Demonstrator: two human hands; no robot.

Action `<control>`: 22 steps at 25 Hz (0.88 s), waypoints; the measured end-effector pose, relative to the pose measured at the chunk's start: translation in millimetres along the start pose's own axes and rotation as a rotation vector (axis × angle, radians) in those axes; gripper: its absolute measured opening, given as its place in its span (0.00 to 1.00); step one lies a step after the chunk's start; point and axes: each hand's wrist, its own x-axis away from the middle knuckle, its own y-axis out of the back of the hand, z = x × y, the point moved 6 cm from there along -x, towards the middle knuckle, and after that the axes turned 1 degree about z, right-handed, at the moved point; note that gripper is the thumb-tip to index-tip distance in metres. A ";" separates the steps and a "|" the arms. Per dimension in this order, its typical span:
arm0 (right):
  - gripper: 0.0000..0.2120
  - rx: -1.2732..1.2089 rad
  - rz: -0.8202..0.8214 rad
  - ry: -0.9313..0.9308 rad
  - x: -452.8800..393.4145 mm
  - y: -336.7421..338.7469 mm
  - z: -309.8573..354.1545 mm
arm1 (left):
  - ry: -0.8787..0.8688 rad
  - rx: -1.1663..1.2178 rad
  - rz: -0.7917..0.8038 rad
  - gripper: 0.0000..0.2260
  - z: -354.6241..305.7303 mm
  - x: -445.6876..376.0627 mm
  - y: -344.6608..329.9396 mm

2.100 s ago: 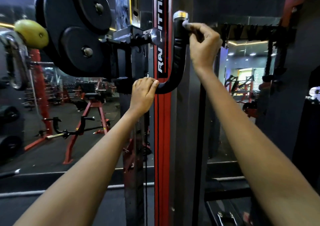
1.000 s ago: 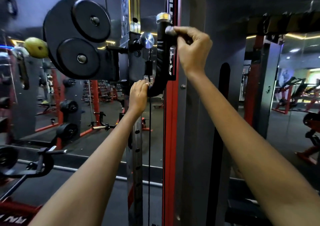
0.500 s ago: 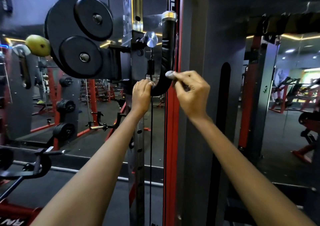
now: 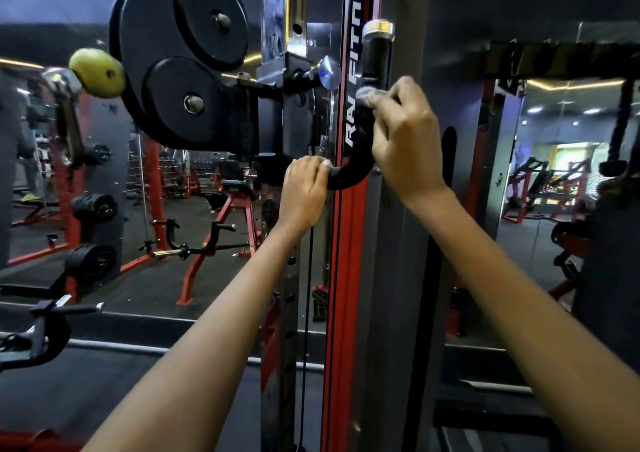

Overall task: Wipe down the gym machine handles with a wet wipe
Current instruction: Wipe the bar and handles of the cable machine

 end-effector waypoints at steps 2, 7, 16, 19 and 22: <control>0.11 0.063 0.064 0.054 11.3 -1.1 5.9 | -0.071 0.003 -0.020 0.21 -3.2 11.2 3.1; 0.08 0.136 0.157 0.335 15.7 0.4 17.1 | -0.036 -0.376 -0.069 0.39 48.1 66.7 6.7; 0.11 0.223 0.547 0.589 6.6 -20.5 29.8 | 0.183 -0.271 -0.114 0.47 94.2 66.7 -15.6; 0.10 0.238 0.649 0.607 14.9 -30.5 37.6 | 0.099 -0.278 -0.141 0.47 100.4 67.8 -16.3; 0.05 0.251 0.823 0.582 16.4 -56.9 47.6 | 0.059 -0.283 -0.143 0.46 103.6 70.1 -19.6</control>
